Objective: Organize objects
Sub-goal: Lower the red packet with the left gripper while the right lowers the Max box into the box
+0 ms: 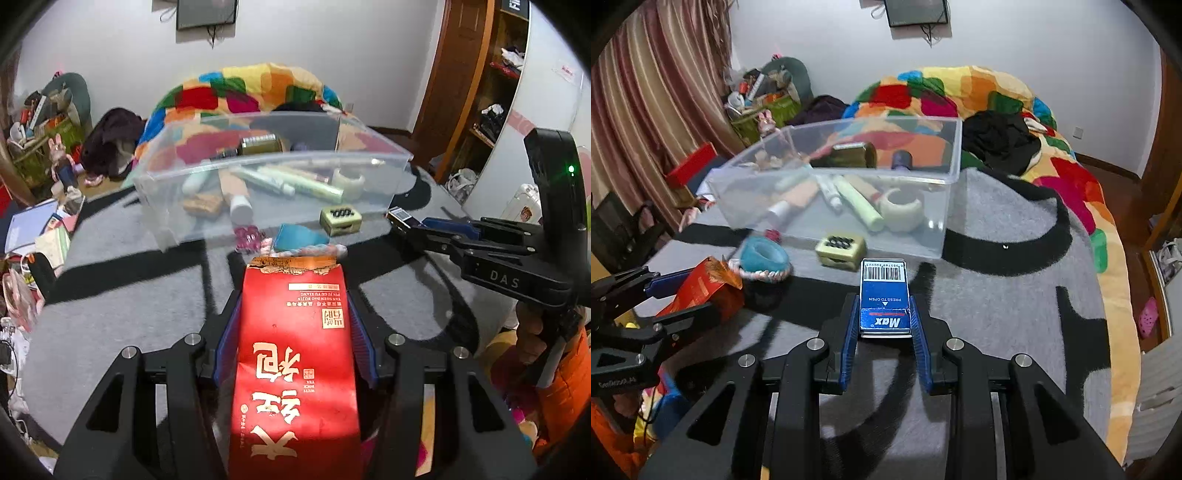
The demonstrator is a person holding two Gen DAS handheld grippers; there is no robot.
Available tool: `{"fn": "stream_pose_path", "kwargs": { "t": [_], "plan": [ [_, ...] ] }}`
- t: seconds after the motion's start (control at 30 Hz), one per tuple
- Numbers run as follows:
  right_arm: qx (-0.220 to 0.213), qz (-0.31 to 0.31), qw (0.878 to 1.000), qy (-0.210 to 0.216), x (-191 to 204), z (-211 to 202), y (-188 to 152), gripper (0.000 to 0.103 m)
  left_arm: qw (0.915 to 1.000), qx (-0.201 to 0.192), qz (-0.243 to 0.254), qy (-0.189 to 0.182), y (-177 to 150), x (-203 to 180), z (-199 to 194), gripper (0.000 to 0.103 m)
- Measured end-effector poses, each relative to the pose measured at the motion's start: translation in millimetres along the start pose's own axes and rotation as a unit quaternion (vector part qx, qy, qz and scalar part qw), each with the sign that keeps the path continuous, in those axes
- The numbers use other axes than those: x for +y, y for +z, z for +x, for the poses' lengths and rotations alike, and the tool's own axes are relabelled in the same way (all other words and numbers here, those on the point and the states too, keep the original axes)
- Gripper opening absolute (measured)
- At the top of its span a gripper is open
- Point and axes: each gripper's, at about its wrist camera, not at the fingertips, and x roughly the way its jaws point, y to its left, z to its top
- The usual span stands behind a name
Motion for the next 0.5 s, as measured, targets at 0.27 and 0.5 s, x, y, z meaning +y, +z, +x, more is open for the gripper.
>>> {"fn": "stream_pose_path", "kwargs": {
  "t": [0.27,0.5],
  "plan": [
    [-0.037,0.001,0.999,0.018,10,-27,13,0.025,0.9989,-0.047,0.004,-0.003,16,-1,-32,0.053],
    [-0.067,0.012,0.997,0.026,13,-39,33,0.025,0.9979,-0.063,-0.008,-0.008,40,7,-33,0.053]
  ]
}}
